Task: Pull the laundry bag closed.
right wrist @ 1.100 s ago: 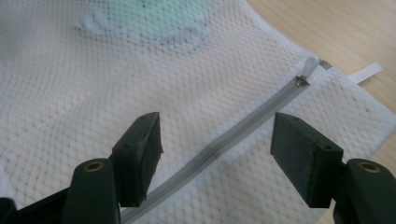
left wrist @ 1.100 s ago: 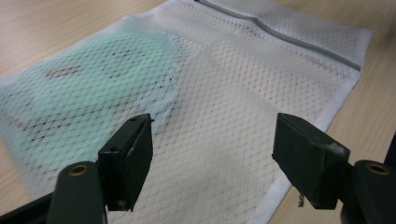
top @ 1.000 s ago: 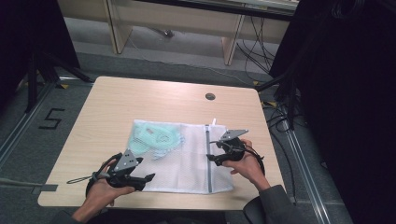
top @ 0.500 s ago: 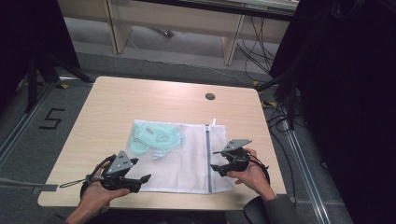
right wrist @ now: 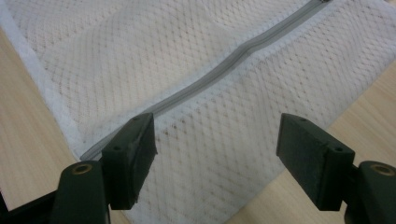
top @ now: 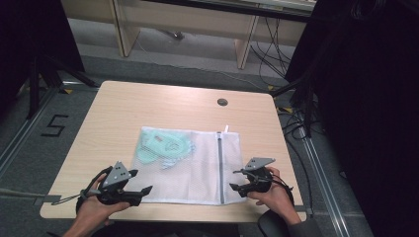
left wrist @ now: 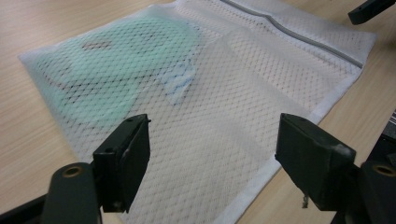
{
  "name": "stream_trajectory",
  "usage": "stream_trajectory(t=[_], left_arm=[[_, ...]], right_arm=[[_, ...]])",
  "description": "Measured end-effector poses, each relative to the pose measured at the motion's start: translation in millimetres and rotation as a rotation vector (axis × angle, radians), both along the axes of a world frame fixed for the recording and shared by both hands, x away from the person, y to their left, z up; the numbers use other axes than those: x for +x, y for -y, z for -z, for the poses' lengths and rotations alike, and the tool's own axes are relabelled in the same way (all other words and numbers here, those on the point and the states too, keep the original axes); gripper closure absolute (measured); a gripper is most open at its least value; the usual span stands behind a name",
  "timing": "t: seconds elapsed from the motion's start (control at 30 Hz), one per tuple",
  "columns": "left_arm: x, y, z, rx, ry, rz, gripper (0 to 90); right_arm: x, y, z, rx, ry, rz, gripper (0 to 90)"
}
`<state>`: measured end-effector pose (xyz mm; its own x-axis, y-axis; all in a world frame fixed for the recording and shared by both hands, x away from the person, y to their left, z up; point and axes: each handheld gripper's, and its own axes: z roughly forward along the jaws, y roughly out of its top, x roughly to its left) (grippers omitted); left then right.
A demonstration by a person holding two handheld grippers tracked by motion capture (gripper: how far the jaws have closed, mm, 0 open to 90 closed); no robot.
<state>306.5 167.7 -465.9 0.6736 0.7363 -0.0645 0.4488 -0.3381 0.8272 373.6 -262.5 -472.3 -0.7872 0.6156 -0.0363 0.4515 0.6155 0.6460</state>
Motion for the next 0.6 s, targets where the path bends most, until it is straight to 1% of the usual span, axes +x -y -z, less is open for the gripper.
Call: stream_trajectory(t=[0.03,0.07,0.1,0.13,0.17,0.2,0.23,0.27,0.3,0.33,0.37,0.4,0.43,0.5,0.53,0.57,0.6], left_arm=[[-1.5,-0.2,0.4,-0.006,0.000,-0.005,25.8],[-2.2,-0.8,-0.3,-0.004,-0.002,-0.002,25.8],[-2.9,-2.0,-1.4,0.009,-0.002,0.006,25.6],[-3.8,-0.5,-1.4,-0.004,0.002,-0.007,25.5],[-3.1,-0.6,-1.3,0.001,0.010,0.002,25.5],[-2.8,-0.2,-1.3,0.010,0.010,0.010,25.4],[-3.2,1.7,-0.1,-0.002,0.000,-0.002,25.3],[-2.3,1.4,-0.1,0.009,0.001,0.010,25.3],[-2.0,0.8,-0.6,0.022,0.003,0.019,25.3],[-1.7,0.1,-0.9,0.023,-0.001,0.026,25.3],[-1.2,-0.2,-0.8,0.016,-0.007,0.030,25.3],[-1.6,2.2,0.7,-0.019,-0.007,0.007,25.3],[-1.1,1.1,-0.2,0.001,-0.001,0.018,25.3],[-0.9,1.1,0.2,-0.004,-0.003,0.016,25.5],[-0.4,1.3,0.2,-0.005,-0.001,0.015,25.6],[0.6,1.0,-0.3,0.007,0.004,0.017,25.7],[0.6,1.0,-0.3,0.007,0.004,0.017,25.6]], right_arm=[[-1.5,0.7,-1.5,-0.009,-0.015,0.012,28.7],[-4.0,-0.8,1.6,0.023,-0.004,0.035,28.7],[-2.7,2.0,-1.1,-0.003,-0.011,0.003,28.7],[-3.6,1.2,1.3,0.017,0.011,0.015,28.6],[-3.3,2.0,0.7,0.008,0.013,0.007,28.6],[-5.3,1.3,0.5,0.010,-0.005,0.029,28.4],[-4.0,1.7,0.7,0.005,0.000,0.014,28.3],[-2.9,1.9,1.2,0.002,0.013,0.010,28.3],[-2.9,1.5,1.3,0.003,0.008,0.011,28.3],[-2.9,1.4,1.4,0.001,0.009,0.011,28.3],[-2.8,1.4,1.1,0.000,0.009,0.007,28.3],[-2.6,1.4,0.9,-0.001,0.012,0.005,28.3],[-2.5,1.5,0.8,0.000,0.013,0.005,28.3],[-1.9,1.6,1.1,-0.003,0.016,0.006,28.3],[-1.7,2.5,-0.4,-0.012,0.003,0.002,28.4],[-1.5,2.8,-0.4,-0.009,0.004,0.005,28.3],[-1.1,3.3,-1.0,-0.012,-0.004,0.002,28.4]])
